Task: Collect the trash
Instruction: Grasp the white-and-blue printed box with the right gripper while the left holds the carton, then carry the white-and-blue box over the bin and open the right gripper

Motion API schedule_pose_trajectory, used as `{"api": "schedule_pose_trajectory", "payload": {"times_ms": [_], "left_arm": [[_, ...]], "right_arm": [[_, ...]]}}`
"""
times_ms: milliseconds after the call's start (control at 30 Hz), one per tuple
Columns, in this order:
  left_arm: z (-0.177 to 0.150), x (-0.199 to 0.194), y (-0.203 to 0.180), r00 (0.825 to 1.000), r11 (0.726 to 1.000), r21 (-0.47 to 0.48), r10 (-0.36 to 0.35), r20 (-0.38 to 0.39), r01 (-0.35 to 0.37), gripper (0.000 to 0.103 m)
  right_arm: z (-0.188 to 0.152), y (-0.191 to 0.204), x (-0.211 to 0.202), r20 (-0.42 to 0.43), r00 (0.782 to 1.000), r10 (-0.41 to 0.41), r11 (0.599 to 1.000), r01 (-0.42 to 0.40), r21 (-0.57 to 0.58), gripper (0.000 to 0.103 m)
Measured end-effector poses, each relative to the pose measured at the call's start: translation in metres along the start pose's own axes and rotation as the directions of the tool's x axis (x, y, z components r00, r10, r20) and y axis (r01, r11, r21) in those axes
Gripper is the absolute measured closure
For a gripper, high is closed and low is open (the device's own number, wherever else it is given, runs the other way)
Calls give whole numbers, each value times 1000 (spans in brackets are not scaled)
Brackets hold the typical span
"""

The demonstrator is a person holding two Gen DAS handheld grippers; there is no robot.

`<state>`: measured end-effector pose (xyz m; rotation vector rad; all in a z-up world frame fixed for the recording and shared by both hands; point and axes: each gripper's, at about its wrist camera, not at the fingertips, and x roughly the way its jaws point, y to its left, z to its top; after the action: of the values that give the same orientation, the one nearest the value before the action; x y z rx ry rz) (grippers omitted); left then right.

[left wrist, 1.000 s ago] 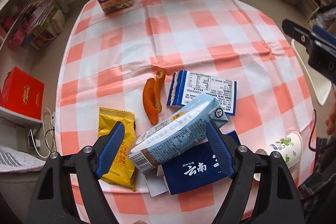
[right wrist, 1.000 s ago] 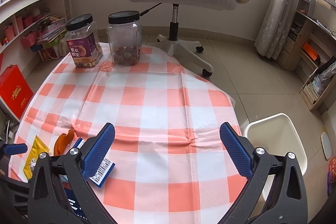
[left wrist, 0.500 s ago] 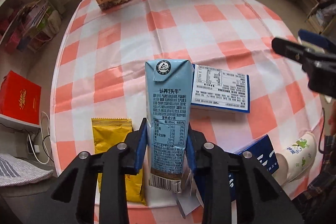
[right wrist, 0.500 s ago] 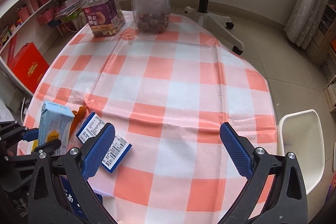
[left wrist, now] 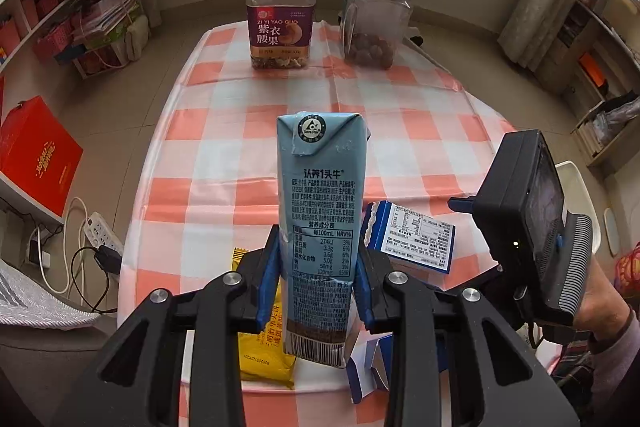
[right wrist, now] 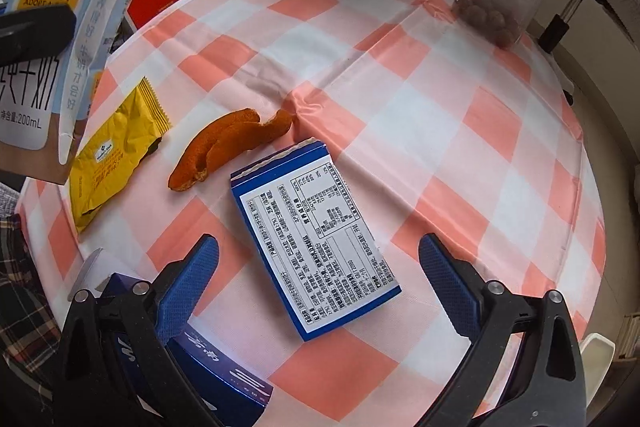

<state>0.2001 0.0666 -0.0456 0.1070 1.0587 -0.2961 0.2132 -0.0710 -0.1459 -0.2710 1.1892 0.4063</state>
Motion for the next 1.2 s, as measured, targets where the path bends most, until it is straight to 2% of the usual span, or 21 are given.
{"api": "schedule_pose_trajectory", "payload": {"times_ms": [100,200,233,300,333,500,633,900,1200], "left_arm": [[-2,3,4,1000,1000,-9,5,-11,-5,71],[-3,7,8,1000,1000,-20,11,-21,-11,71],[-3,8,9,1000,1000,-25,13,-22,-14,71],[-2,9,12,999,999,-38,24,-23,-25,71],[-2,9,13,999,998,-46,31,-22,-32,71],[-2,7,17,999,995,-78,54,-5,-55,71],[-1,1,15,997,993,-97,75,36,-71,71],[4,-12,6,984,984,-139,125,130,-107,71],[8,-24,-12,962,978,-169,160,221,-124,71]], "right_arm": [[1,-4,10,-18,999,33,999,-32,30,9],[1,-9,16,-26,998,52,996,-50,67,25],[2,-9,14,-16,999,49,997,-48,67,34],[4,-11,10,-4,997,72,993,-71,93,45],[4,-13,7,5,996,87,990,-87,112,46],[5,-16,-14,82,995,65,985,-77,154,47],[7,-23,-44,175,984,30,979,-65,194,47],[9,-35,-94,339,939,-50,958,-51,282,47],[-6,-41,-126,429,888,-166,937,6,349,47]]}}
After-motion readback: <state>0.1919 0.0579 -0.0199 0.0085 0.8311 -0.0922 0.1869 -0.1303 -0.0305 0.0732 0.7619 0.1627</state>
